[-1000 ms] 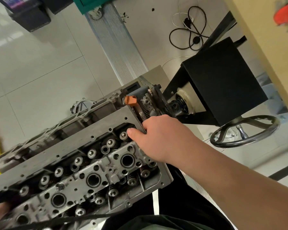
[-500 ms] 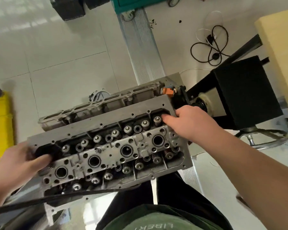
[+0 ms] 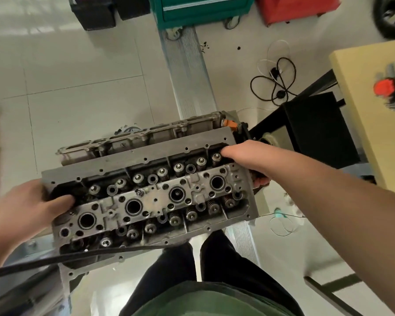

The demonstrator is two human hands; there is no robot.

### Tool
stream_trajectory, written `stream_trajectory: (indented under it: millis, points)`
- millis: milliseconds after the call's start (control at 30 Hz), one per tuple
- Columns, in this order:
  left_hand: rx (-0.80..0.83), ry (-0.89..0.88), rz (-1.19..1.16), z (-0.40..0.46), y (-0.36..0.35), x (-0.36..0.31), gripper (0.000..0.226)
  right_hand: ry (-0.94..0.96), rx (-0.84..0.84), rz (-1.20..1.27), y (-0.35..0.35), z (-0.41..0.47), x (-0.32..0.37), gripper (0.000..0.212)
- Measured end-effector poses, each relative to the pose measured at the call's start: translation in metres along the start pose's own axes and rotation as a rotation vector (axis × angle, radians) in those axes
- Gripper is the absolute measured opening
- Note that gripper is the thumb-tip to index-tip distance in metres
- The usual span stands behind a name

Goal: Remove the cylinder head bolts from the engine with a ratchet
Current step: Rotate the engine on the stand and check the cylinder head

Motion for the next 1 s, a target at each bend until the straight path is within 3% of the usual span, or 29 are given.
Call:
stream_trajectory:
  millis: [100, 233, 533, 1000]
  points:
    - [-0.052, -0.033, 0.027, -0.011, 0.013, -0.057, 0.031, -0.089, 0.059, -0.110, 0.008, -0.005, 0.011, 0.051]
    - [-0.001, -0.067, 0.038, -0.030, 0.024, -0.105, 0.044, -0.113, 0.008, -0.145, 0.010, -0.014, 0.026, 0.036]
    - [0.089, -0.128, -0.058, -0.041, 0.031, -0.132, 0.041, -0.182, -0.109, -0.038, 0.001, -0.018, 0.011, 0.047]
    - [-0.090, -0.077, -0.164, -0.049, 0.024, -0.124, 0.036, 0.106, -0.173, -0.153, 0.026, -0.026, 0.058, 0.045]
Point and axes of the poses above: each hand's wrist, its own z-axis towards the middle knuckle, its own y-axis out of the back of the hand, x = y × z, the point moved 3 cm from there along z, towards the middle knuckle, and after that the axes turned 7 degrees about -x, right-handed, at the moved point
